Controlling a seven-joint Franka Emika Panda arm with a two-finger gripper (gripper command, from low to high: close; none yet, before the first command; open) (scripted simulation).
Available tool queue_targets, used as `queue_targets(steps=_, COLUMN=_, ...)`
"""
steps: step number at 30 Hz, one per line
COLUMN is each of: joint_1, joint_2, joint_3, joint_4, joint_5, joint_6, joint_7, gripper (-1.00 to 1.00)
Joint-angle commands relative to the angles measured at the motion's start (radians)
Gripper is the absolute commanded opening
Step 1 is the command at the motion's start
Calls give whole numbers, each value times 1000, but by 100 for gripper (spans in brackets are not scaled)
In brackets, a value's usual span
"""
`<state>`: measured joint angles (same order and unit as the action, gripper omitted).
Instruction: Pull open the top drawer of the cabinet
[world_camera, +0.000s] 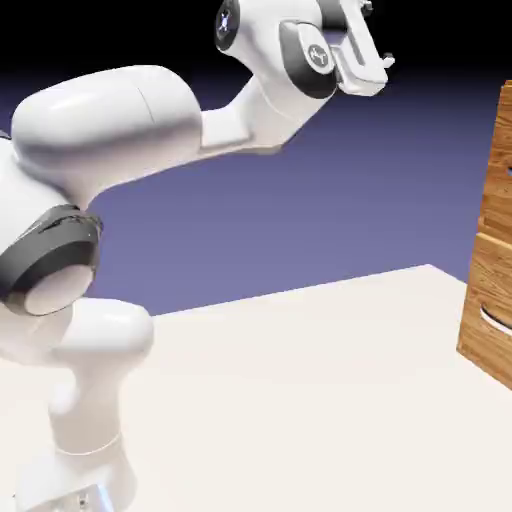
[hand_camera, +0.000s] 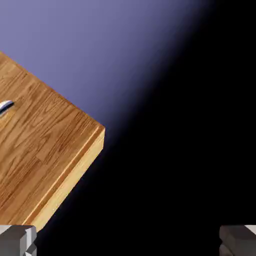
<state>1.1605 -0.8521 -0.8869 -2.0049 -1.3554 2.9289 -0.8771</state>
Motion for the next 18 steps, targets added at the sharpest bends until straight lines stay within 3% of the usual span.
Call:
queue_targets(steps=1, joint_1=31, joint_2=-8, joint_3=-24, joint_4=22, joint_5=-36, joint_6=-3, joint_7=-44, gripper=0)
queue_targets(steps=18, joint_1=556, joint_2=-136, joint_3=-429, joint_4=390, joint_5=-656, joint_6=-52, joint_7=-783, gripper=0)
